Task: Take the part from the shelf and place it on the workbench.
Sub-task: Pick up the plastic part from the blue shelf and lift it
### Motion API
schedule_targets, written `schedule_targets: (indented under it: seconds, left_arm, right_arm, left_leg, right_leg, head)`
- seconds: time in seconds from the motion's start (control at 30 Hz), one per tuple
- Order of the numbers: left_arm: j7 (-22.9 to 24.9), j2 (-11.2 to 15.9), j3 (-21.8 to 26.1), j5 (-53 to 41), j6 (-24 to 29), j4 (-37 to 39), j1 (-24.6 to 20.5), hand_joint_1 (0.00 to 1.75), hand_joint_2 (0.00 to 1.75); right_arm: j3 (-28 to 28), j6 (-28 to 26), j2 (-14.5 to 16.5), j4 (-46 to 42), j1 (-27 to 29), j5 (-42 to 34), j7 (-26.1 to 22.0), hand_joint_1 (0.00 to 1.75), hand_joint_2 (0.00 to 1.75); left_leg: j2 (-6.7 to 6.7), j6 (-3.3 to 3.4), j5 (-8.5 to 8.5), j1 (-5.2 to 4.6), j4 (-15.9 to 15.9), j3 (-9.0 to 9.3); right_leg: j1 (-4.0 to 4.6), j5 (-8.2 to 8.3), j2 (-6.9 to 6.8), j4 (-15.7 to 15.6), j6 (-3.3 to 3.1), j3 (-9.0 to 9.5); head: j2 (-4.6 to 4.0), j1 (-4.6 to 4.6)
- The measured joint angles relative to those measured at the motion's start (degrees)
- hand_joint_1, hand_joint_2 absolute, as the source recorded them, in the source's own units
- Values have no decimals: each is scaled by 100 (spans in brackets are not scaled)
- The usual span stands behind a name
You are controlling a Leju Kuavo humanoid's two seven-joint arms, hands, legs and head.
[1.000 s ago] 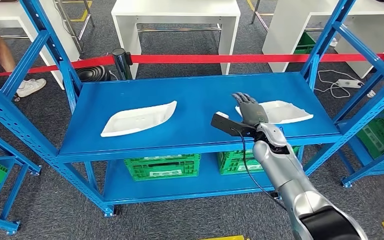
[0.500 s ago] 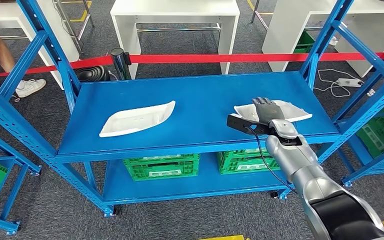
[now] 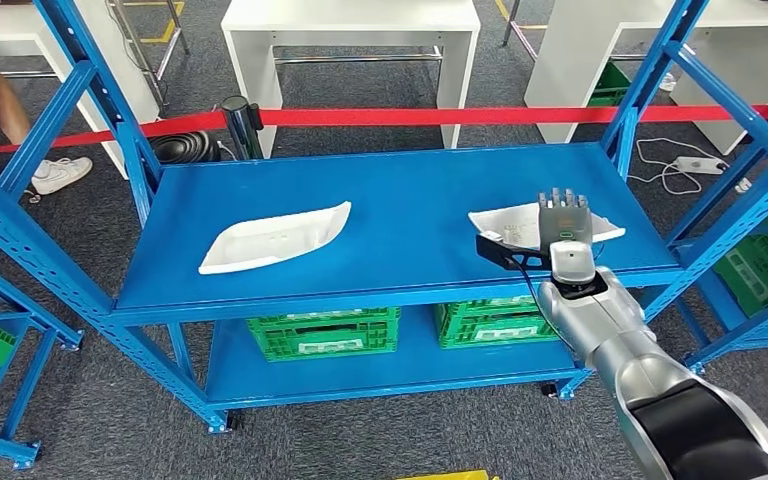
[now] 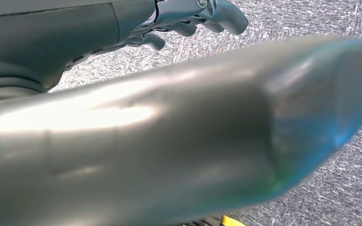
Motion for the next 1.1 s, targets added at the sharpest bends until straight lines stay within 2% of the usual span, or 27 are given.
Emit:
schedule_targets:
  seconds: [0.1, 0.13, 0.23, 0.27, 0.63, 1.03, 1.1]
  left_arm:
    - [-9, 0, 0, -12, 0, 0, 1, 0, 0]
    - [-10, 0, 0, -15, 0, 0, 1, 0, 0]
    - [-10, -1, 0, -20, -1, 0, 1, 0, 0]
    - [-8, -2, 0, -22, -1, 0, 1, 0, 0]
    - [18, -1, 0, -80, -1, 0, 2, 0, 0]
    - [-72, 0, 23, -64, -27, 0, 14, 0, 0]
    - [-167, 1, 25, -63, -123, 0, 24, 0, 87]
  right_arm:
    - [-1, 14, 0, -31, 114, 66, -4, 0, 175]
    - [-2, 16, 0, -43, 145, 77, -8, 27, 175]
    - [-20, 19, 0, -73, 217, 90, -35, 158, 175]
    - [-37, 20, 0, -90, 241, 92, -64, 175, 175]
    - [-269, 51, 1, -202, 339, 78, -557, 175, 175]
    - [-306, -68, 75, -471, 471, 92, -601, 175, 175]
    - [-344, -79, 93, -588, 583, 99, -583, 175, 175]
  left_leg:
    - [0, 0, 0, 0, -1, -1]
    - [1, 0, 0, 0, -1, -2]
    - [1, -1, 0, 0, -1, -2]
    - [1, -1, 1, 0, -1, -2]
    - [0, -2, 1, 0, -1, -4]
    - [-1, -2, 1, 2, -2, -3]
    - [-1, -3, 1, 2, -2, -3]
  right_leg:
    - [0, 0, 0, 0, 0, -2]
    - [0, 0, 0, 0, 0, -2]
    - [0, 0, 1, 1, 0, -3]
    - [0, 0, 1, 1, 0, -4]
    - [-1, 0, 0, 2, 0, -3]
    - [1, 0, 0, 2, -1, -3]
    - [1, -1, -1, 2, -1, -3]
  head:
    - [0, -1]
    - [0, -1]
    - [0, -1]
    - [0, -1]
    - [0, 0]
    - [0, -1]
    - [0, -1]
